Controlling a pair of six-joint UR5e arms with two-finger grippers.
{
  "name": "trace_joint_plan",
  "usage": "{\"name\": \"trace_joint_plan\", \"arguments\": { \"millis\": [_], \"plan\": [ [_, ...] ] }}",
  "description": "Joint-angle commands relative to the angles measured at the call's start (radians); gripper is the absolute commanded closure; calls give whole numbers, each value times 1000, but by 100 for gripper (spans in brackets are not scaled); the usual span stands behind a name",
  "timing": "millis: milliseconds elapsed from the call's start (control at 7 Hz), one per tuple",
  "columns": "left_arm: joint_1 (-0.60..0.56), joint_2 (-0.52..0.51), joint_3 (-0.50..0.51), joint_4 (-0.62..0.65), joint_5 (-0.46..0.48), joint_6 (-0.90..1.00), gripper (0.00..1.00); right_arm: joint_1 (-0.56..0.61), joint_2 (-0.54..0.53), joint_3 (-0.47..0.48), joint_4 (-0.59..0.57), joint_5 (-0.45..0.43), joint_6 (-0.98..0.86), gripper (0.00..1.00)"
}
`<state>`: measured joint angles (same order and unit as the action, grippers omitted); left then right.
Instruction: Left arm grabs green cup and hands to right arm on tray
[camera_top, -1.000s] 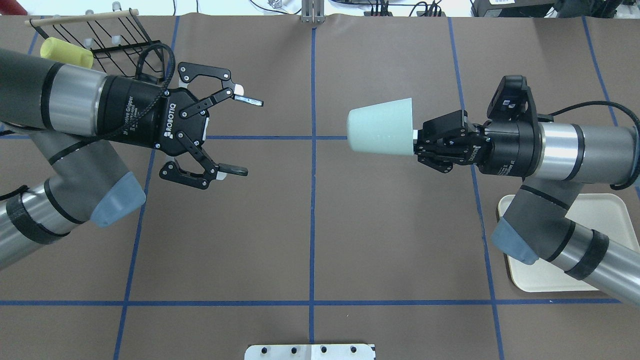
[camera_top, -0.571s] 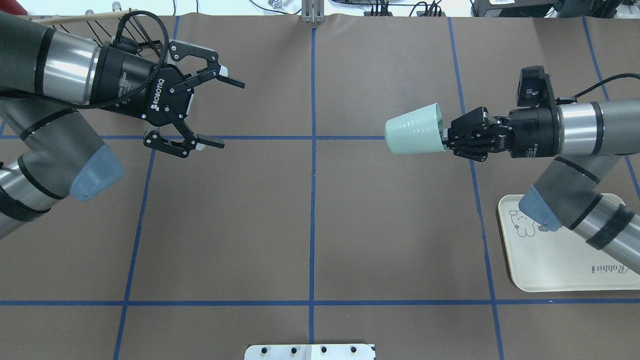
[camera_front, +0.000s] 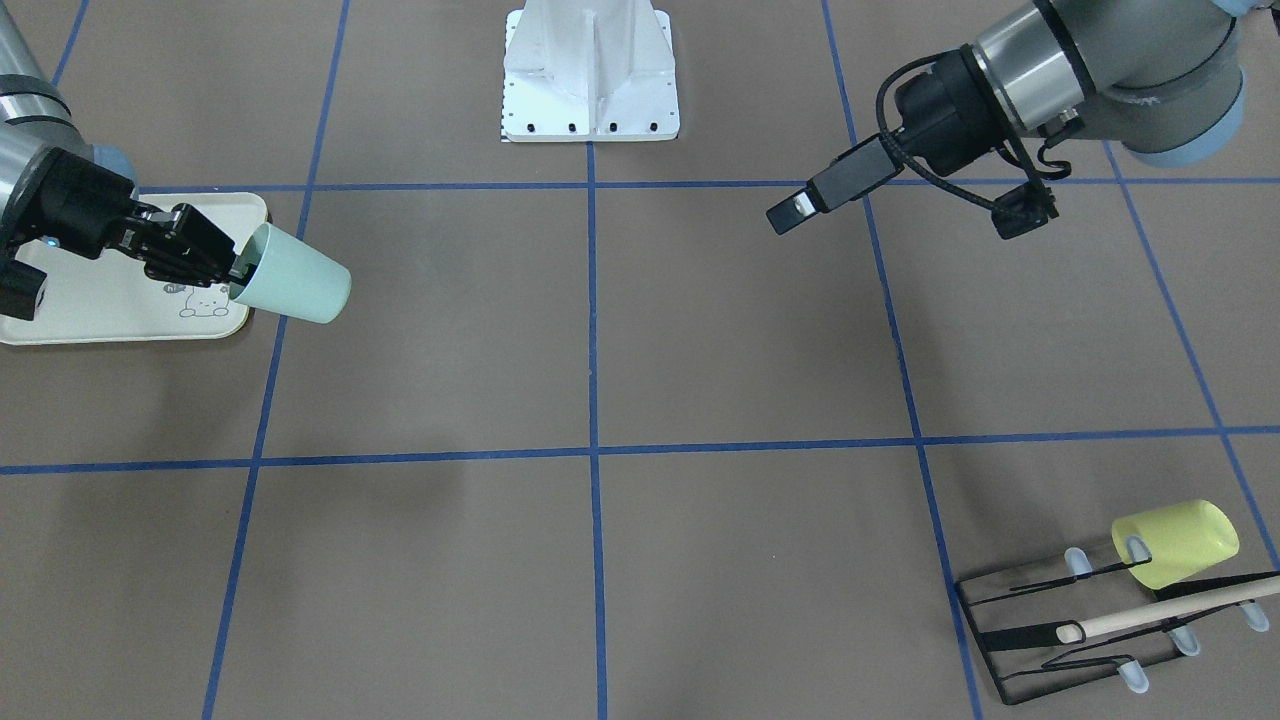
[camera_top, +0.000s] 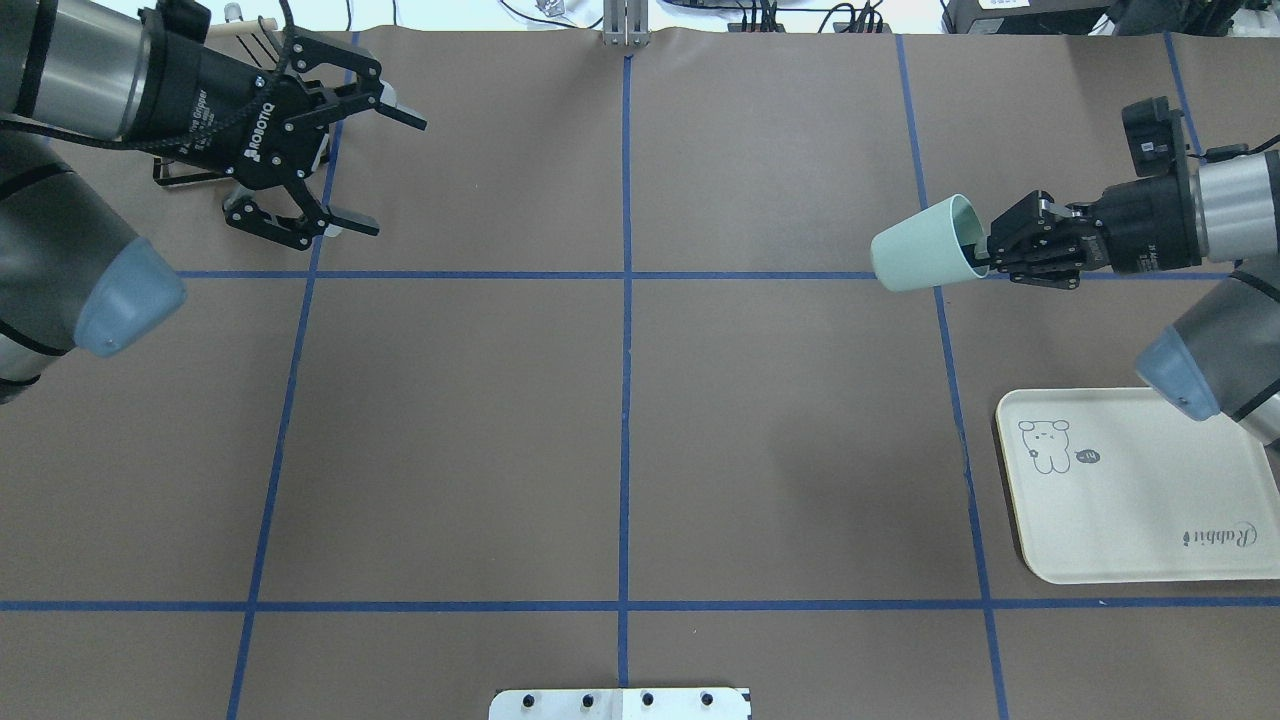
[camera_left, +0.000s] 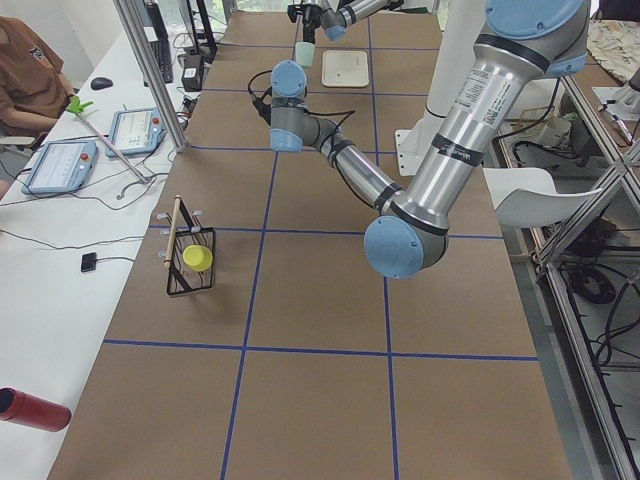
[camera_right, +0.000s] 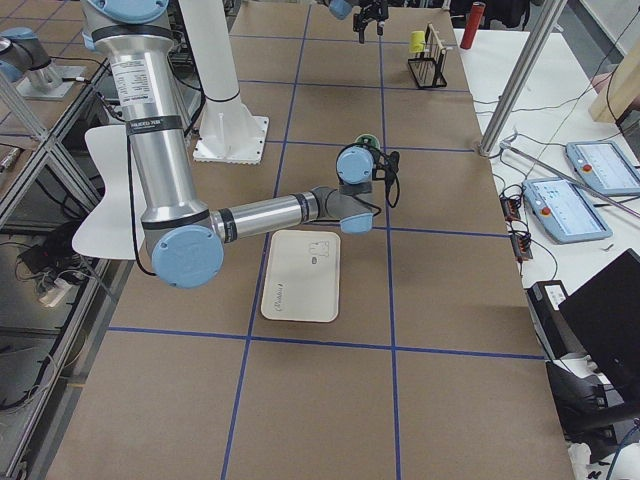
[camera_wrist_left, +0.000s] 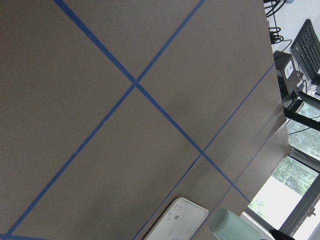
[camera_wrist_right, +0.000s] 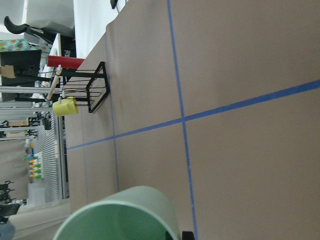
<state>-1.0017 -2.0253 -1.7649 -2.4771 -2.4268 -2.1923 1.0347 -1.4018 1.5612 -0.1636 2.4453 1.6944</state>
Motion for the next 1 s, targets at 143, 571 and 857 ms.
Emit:
{"name": "trace_joint_plan", "arguments": {
  "millis": [143,571,857],
  "plan": [
    [-77,52,-50,289,5,401,0,44,-139,7,-273,-14,-410,100],
    [-106,80,-82,517,82,711,0,70,-238,80,-579,-74,-817,100],
    [-113,76,-140,772,130,938,0,59,-421,273,-756,-127,-970,100]
  ]
}}
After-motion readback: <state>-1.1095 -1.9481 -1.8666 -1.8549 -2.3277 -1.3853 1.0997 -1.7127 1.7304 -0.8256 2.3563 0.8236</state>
